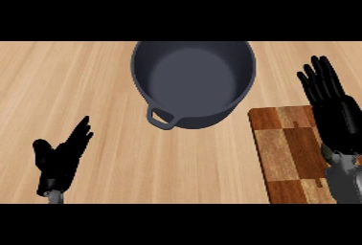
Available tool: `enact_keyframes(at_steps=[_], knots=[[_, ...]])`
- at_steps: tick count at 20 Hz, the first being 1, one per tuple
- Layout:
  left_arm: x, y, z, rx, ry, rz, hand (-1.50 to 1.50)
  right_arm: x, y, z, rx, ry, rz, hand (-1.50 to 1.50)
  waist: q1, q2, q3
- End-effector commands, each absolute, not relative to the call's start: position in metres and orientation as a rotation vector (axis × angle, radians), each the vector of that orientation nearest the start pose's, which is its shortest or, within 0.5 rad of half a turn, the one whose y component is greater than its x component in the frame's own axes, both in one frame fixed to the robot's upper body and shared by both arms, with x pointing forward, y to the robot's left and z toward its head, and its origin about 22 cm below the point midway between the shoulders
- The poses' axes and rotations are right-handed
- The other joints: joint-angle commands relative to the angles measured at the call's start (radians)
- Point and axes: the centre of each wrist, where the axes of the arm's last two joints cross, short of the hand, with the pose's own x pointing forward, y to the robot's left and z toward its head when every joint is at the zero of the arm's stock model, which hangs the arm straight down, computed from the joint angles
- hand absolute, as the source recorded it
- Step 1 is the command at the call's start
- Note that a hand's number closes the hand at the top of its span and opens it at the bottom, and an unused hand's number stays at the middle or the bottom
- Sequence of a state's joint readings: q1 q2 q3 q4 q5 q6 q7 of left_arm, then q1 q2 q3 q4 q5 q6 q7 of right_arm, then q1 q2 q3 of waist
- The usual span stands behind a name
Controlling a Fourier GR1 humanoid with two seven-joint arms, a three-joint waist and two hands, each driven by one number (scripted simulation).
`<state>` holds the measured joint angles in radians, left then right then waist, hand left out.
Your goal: Pick the squash from the cutting board and place it in the pot
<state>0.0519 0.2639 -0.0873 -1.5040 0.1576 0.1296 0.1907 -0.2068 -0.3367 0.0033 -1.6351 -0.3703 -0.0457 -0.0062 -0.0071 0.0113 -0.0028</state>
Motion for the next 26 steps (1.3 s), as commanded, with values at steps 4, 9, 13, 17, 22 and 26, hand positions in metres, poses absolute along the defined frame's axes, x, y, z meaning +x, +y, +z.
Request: enact_keyframes(at_steps=[4,9,13,17,22,26], knots=[[0.231,0.323,0.013,0.393,-1.352,-0.048,0.00,0.226,-0.380,0.040,-0.398,-1.435,-0.328,1.50,-0.055,-0.017,0.004],[0.221,0.340,0.014,0.487,-1.347,-0.054,0.00,0.165,-0.464,0.049,-1.200,-1.281,-0.052,-1.50,-0.100,-0.015,-0.006],[0.218,0.332,0.014,0.479,-1.349,-0.090,0.00,0.124,-0.425,0.013,-1.375,-1.335,-0.097,-1.50,-0.052,-0.021,0.001],[0.215,0.332,0.006,0.456,-1.365,-0.124,0.00,0.086,-0.406,0.046,-1.347,-1.292,-0.086,-1.50,-0.014,-0.014,0.001],[0.224,0.327,0.004,0.453,-1.384,-0.137,0.00,0.106,-0.410,0.089,-1.246,-1.129,0.040,-1.50,0.003,-0.009,0.000],[0.220,0.328,0.014,0.429,-1.391,-0.148,0.00,0.132,-0.400,0.122,-1.173,-1.043,0.120,-1.50,0.019,-0.009,0.001]])
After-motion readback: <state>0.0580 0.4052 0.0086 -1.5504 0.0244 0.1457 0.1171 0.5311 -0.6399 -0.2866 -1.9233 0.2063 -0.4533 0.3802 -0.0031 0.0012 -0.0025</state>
